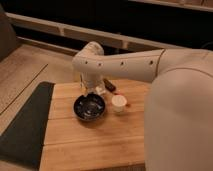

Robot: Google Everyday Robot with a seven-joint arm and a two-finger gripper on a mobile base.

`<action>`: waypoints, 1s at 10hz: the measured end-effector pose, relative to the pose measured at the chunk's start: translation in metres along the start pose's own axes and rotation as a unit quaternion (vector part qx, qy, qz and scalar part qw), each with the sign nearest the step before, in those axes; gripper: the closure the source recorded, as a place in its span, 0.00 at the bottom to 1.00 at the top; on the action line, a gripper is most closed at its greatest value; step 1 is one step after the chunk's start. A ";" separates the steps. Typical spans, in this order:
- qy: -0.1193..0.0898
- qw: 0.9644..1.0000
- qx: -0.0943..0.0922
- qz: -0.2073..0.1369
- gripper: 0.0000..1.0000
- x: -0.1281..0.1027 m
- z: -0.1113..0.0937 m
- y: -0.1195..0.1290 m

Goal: Move the arm in a circular motion

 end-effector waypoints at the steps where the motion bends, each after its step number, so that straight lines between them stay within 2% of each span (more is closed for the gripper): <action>1: 0.004 1.000 0.020 0.024 0.35 0.011 -0.004 -0.019; 2: 0.009 0.996 0.052 0.066 0.35 0.024 -0.013 -0.052; 3: 0.013 0.991 0.084 0.106 0.35 0.036 -0.021 -0.085; 5: 0.017 0.976 0.136 0.167 0.35 0.052 -0.034 -0.138; 6: 0.024 0.963 0.176 0.201 0.35 0.057 -0.041 -0.176; 8: 0.031 0.951 0.215 0.218 0.35 0.043 -0.041 -0.208; 9: 0.032 0.948 0.230 0.216 0.35 0.029 -0.039 -0.217; 10: 0.030 0.947 0.243 0.208 0.35 0.003 -0.034 -0.223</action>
